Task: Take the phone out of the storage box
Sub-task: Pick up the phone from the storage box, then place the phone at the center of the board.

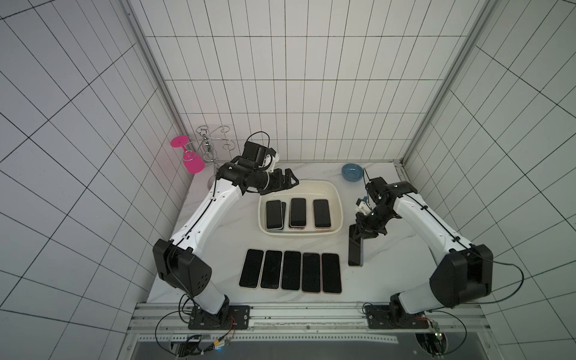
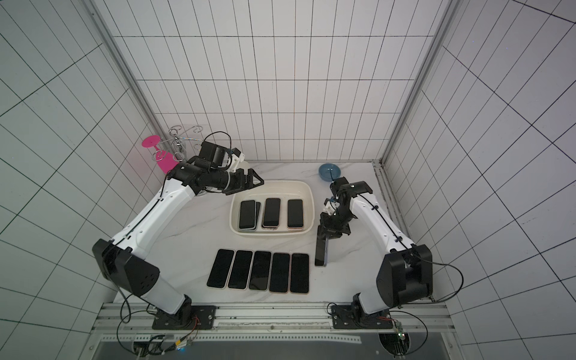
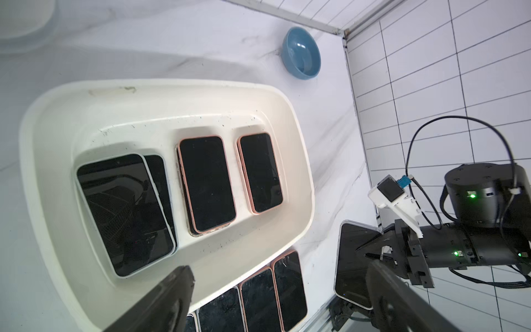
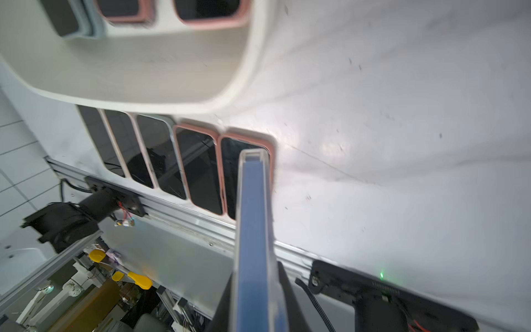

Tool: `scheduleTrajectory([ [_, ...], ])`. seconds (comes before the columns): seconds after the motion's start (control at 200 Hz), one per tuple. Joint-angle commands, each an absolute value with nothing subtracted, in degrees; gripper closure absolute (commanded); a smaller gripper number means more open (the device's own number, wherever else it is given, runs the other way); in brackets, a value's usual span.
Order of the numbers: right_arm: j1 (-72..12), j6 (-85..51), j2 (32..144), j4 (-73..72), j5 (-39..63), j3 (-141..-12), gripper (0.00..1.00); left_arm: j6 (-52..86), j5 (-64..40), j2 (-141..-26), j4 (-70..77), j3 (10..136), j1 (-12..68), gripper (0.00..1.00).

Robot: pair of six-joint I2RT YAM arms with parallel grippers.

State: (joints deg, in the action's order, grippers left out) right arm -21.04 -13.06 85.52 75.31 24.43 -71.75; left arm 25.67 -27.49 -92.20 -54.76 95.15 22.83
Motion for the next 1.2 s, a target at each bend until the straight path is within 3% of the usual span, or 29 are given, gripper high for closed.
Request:
scheduleTrajectory([
  [0.0,-22.44,-14.73,86.2,76.99,19.31,-66.86,1.0,26.89,-29.95,-92.13,-51.26,90.66,23.35,0.02],
  [0.295,-28.84,-16.9,94.09,66.75,23.38,-62.02,1.0,27.69,-30.89,-91.94,-49.53,86.73,23.71,0.02],
  [0.93,-29.64,-19.42,96.99,55.55,30.54,-53.24,0.95,26.23,-28.09,-91.7,-51.02,85.17,23.69,0.02],
  [0.99,-29.29,-19.42,96.86,55.16,30.83,-52.29,0.9,26.27,-28.05,-91.82,-51.05,85.17,23.72,0.02],
  [1.199,-25.27,-20.11,94.78,54.76,29.64,-50.28,0.59,26.1,-27.21,-92.25,-51.54,85.34,23.73,0.02],
])
